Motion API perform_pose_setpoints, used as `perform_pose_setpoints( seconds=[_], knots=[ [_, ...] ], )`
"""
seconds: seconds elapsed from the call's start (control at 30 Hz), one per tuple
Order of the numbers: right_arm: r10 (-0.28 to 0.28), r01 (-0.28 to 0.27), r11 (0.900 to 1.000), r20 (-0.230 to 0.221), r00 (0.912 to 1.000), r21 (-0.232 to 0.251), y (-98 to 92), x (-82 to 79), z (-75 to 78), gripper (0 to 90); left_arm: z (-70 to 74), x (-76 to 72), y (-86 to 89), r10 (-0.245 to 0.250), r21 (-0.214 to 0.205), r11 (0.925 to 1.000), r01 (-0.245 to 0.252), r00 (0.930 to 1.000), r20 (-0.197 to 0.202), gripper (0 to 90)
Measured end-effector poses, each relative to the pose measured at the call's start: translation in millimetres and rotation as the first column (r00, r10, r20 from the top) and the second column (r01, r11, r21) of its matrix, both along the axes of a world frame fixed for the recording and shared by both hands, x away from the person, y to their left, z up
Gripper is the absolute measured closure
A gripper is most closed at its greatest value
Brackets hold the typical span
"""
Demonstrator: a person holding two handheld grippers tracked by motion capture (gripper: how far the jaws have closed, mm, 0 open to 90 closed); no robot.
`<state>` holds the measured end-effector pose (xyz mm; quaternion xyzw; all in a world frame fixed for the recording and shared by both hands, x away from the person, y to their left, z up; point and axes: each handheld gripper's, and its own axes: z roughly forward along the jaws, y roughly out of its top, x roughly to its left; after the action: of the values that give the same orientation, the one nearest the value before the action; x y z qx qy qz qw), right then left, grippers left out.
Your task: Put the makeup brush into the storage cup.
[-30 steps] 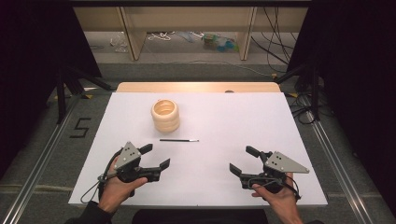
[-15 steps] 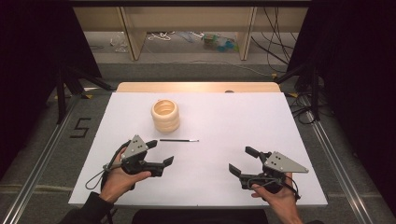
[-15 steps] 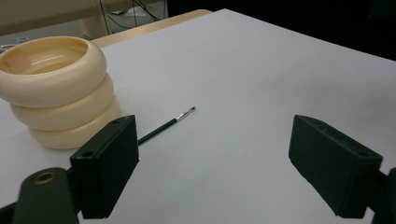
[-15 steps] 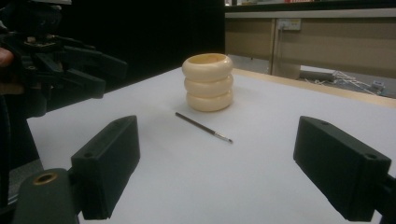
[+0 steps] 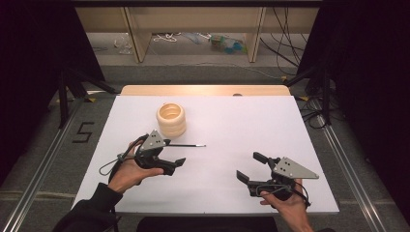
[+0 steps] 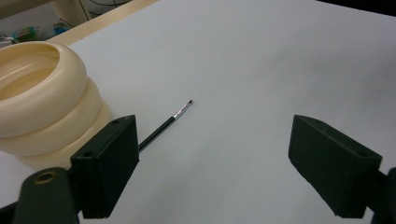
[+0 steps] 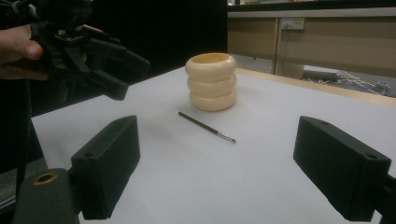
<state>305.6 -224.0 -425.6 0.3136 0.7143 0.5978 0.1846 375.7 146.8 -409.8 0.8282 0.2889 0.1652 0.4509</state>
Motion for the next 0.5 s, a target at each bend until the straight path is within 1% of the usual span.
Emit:
perform_pose_setpoints(
  seconds=[0.03, 0.07, 0.1, 0.13, 0.17, 0.2, 0.23, 0.3, 0.33, 0.37, 0.43, 0.47, 0.5],
  knots=[
    [-0.002, 0.002, 1.0, 0.002, 1.0, 0.001, 0.1, 0.2, -0.2, 15.7, 1.3, 3.5, -0.5, -0.015, 0.008, 0.9999, 0.015, 0.9999, -0.004, 16.1],
    [-0.001, 0.001, 1.0, 0.002, 1.0, 0.001, 0.1, 0.3, -0.2, 15.7, 2.9, 7.1, -2.7, -0.009, 0.005, 0.9999, 0.009, 1.0, -0.003, 16.1],
    [-0.001, 0.001, 1.0, 0.001, 1.0, -0.003, 0.0, 0.2, -0.1, 15.7, 2.9, 7.1, -2.7, -0.009, 0.005, 0.9999, 0.009, 1.0, -0.003, 16.1],
    [-0.001, 0.001, 1.0, 0.001, 1.0, -0.004, 0.0, 0.1, 0.0, 15.7, 5.5, 12.2, -3.5, -0.026, 0.026, 0.9993, 0.026, 0.9996, -0.009, 16.1],
    [0.001, -0.001, 1.0, 0.004, 1.0, 0.002, 0.4, 0.4, -0.3, 15.7, 6.5, 14.2, -4.7, -0.02, 0.038, 0.9991, 0.021, 0.9997, -0.012, 16.1],
    [-0.003, 0.003, 1.0, 0.002, 1.0, -0.006, 0.0, 0.1, 0.0, 15.7, 6.5, 14.2, -4.7, -0.02, 0.038, 0.9991, 0.021, 0.9997, -0.012, 16.1],
    [-0.002, 0.002, 1.0, 0.001, 1.0, -0.006, 0.0, 0.1, 0.0, 15.7, 8.0, 19.2, -6.4, -0.028, 0.058, 0.9979, 0.029, 0.9995, -0.011, 16.2],
    [-0.001, 0.001, 1.0, 0.002, 1.0, -0.006, 0.0, -0.1, 0.1, 15.7, 8.9, 23.2, -8.7, -0.041, 0.071, 0.9966, 0.042, 0.999, -0.019, 16.8],
    [0.007, -0.007, 1.0, 0.001, 1.0, 0.003, 0.4, 0.1, -0.2, 15.7, 8.9, 25.4, -9.9, -0.051, 0.082, 0.9953, 0.052, 0.9986, -0.016, 16.9],
    [0.002, -0.002, 1.0, 0.0, 1.0, -0.006, 0.0, -0.2, 0.2, 15.7, 8.8, 26.9, -11.6, -0.051, 0.095, 0.9941, 0.052, 0.9985, -0.02, 16.7],
    [0.003, -0.003, 1.0, 0.0, 1.0, -0.006, 0.1, -0.2, -0.1, 15.7, 8.0, 30.5, -14.9, -0.068, 0.123, 0.9898, 0.071, 0.9973, -0.028, 16.9],
    [0.012, -0.012, 0.9997, 0.001, 0.9999, 0.02, 2.0, 0.2, -1.1, 15.7, 7.6, 32.0, -16.8, -0.068, 0.125, 0.9895, 0.072, 0.997, -0.037, 16.9],
    [0.012, -0.012, 0.9997, 0.001, 0.9999, 0.02, 2.0, 0.2, -1.1, 15.7, 7.6, 32.0, -16.8, -0.068, 0.125, 0.9895, 0.072, 0.997, -0.037, 16.9]
  ],
)
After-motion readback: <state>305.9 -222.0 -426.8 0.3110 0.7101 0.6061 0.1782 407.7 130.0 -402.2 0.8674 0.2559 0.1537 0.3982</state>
